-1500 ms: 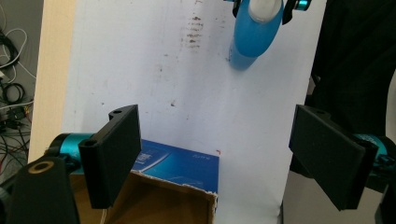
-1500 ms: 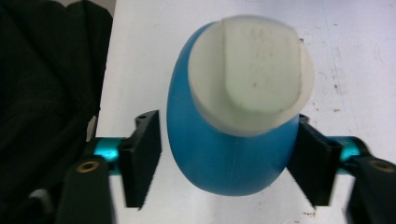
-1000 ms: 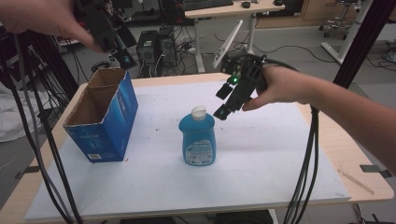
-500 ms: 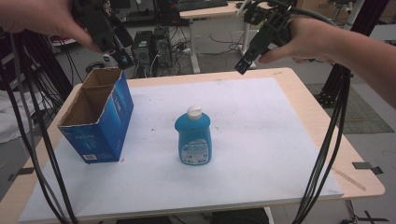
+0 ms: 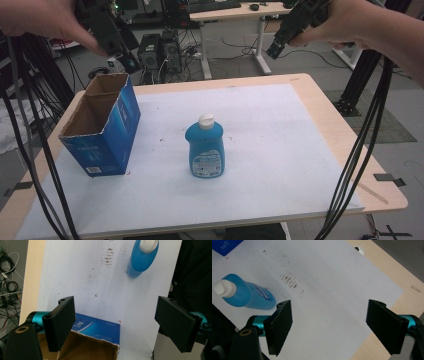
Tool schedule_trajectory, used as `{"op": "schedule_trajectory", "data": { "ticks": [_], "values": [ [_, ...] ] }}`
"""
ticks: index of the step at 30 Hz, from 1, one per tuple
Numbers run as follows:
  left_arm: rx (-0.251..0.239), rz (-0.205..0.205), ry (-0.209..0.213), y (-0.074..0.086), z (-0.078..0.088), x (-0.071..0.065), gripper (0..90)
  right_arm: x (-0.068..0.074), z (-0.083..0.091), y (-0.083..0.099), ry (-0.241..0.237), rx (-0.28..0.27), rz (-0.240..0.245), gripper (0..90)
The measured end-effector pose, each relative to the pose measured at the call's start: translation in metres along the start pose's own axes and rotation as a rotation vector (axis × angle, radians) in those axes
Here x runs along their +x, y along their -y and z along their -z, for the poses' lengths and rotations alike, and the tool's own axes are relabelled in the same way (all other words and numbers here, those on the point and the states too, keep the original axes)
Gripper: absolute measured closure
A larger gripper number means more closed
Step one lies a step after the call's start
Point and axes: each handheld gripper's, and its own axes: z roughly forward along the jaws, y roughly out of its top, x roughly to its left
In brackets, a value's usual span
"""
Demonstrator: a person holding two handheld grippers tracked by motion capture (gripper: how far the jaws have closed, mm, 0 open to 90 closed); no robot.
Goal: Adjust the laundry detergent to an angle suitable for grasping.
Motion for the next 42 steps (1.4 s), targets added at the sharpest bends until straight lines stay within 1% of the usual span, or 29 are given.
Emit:
{"op": "schedule_trajectory", "data": {
  "ticks": [4, 8, 9, 12, 15, 17, 19, 21, 23, 24, 28, 36, 38, 42],
  "values": [
    [-0.003, 0.014, -0.006, 0.000, 0.000, 0.001, 17.0, -0.005, 0.005, -0.001, 0.021, 0.005, -0.026, 20.6],
    [0.004, 0.017, -0.012, 0.000, 0.002, 0.002, 17.0, -0.009, 0.011, -0.002, 0.034, 0.003, -0.043, 20.6],
    [-0.001, 0.024, -0.013, 0.000, 0.002, 0.001, 17.0, -0.009, 0.012, -0.002, 0.038, 0.009, -0.049, 20.6],
    [-0.005, 0.027, -0.012, 0.001, 0.004, 0.001, 17.0, -0.011, 0.017, -0.003, 0.049, 0.005, -0.059, 20.6],
    [-0.009, 0.038, -0.022, 0.003, 0.007, 0.001, 17.0, -0.012, 0.019, -0.003, 0.055, 0.012, -0.065, 20.6],
    [-0.008, 0.038, -0.019, 0.004, 0.007, 0.000, 17.0, -0.012, 0.021, -0.002, 0.056, 0.019, -0.073, 20.6],
    [-0.007, 0.036, -0.020, 0.004, 0.007, 0.000, 17.0, -0.011, 0.022, -0.001, 0.062, 0.014, -0.079, 20.6],
    [-0.004, 0.030, -0.020, 0.004, 0.008, -0.001, 17.0, -0.009, 0.023, -0.001, 0.060, 0.013, -0.081, 20.6],
    [-0.009, 0.034, -0.020, 0.004, 0.008, -0.002, 17.0, -0.008, 0.023, -0.002, 0.060, 0.013, -0.078, 20.6],
    [-0.012, 0.034, -0.019, 0.004, 0.008, -0.002, 17.0, -0.006, 0.023, -0.003, 0.057, 0.009, -0.069, 20.6],
    [-0.013, 0.030, -0.022, 0.004, 0.010, -0.003, 17.0, -0.004, 0.022, -0.004, 0.057, 0.010, -0.062, 20.6],
    [-0.016, 0.038, -0.025, 0.005, 0.012, -0.007, 17.0, -0.006, 0.022, -0.005, 0.052, 0.005, -0.068, 20.6],
    [-0.013, 0.035, -0.025, 0.004, 0.012, -0.007, 17.0, -0.006, 0.020, -0.006, 0.051, 0.004, -0.060, 20.6],
    [-0.016, 0.039, -0.025, 0.003, 0.012, -0.008, 17.0, -0.005, 0.019, -0.006, 0.046, 0.008, -0.061, 20.6]
  ]
}}
